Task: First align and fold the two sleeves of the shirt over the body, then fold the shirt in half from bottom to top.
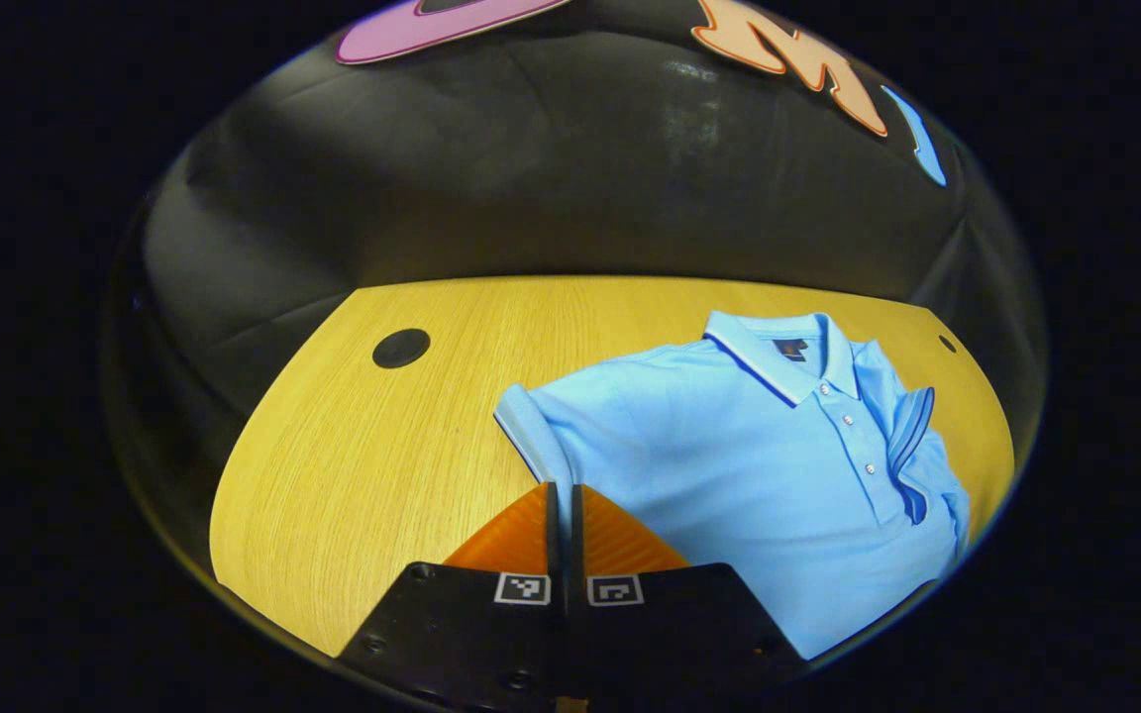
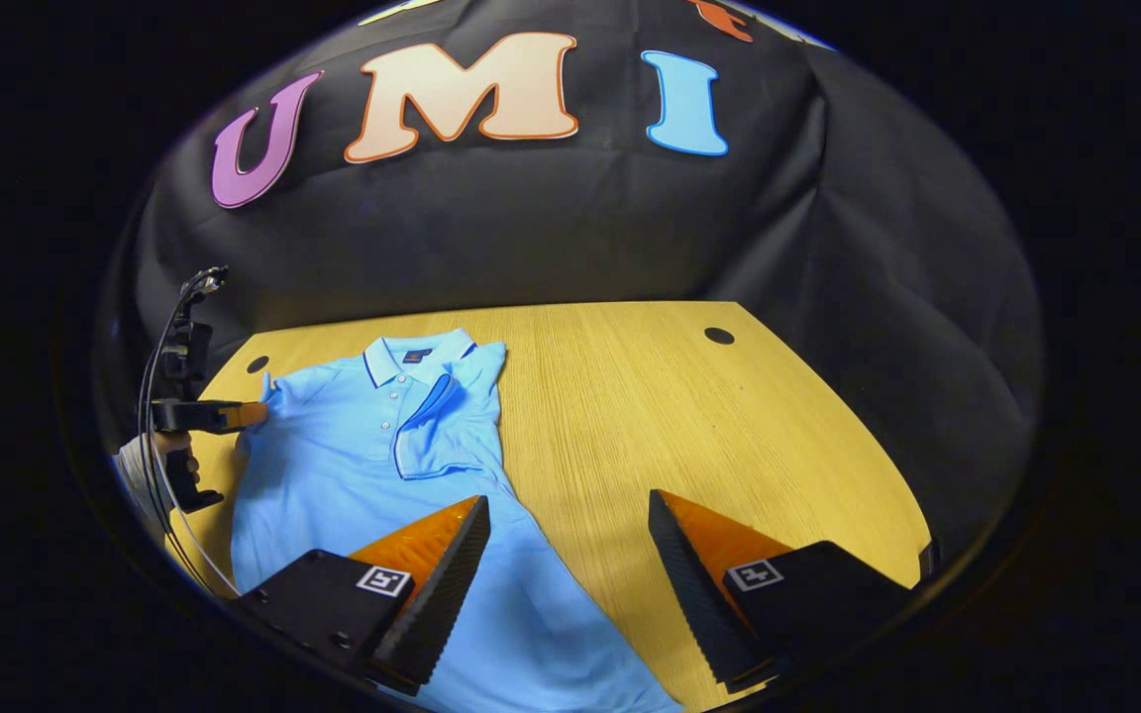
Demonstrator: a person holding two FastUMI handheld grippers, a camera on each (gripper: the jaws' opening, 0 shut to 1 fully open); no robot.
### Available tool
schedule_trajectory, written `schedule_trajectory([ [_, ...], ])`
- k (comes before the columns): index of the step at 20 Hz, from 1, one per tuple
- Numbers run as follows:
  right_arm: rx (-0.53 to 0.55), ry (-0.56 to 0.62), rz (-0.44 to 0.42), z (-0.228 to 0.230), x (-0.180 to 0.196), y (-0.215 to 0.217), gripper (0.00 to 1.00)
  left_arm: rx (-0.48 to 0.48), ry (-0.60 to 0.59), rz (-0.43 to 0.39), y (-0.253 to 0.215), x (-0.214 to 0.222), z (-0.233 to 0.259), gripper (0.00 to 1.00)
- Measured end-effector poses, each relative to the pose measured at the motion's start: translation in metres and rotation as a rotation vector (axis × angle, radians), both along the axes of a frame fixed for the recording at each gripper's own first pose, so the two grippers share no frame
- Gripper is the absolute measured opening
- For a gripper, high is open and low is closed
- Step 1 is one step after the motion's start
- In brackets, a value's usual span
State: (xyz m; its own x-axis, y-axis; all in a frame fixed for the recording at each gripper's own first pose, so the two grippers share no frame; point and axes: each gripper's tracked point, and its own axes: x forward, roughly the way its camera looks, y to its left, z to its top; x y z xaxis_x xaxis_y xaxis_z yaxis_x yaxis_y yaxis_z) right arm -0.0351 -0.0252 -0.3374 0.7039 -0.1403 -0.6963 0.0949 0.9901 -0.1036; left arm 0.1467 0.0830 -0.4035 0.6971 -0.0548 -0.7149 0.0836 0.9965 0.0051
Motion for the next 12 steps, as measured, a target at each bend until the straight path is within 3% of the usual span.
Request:
schedule_trajectory([
  [6,0.056,-0.013,-0.012,0.003,-0.007,-0.019,0.99,0.012,-0.066,-0.089,-0.056,0.009,0.038,0.00],
  [12,0.073,-0.026,0.001,0.013,-0.009,-0.055,0.99,-0.026,-0.040,-0.106,-0.115,0.002,0.038,0.00],
])
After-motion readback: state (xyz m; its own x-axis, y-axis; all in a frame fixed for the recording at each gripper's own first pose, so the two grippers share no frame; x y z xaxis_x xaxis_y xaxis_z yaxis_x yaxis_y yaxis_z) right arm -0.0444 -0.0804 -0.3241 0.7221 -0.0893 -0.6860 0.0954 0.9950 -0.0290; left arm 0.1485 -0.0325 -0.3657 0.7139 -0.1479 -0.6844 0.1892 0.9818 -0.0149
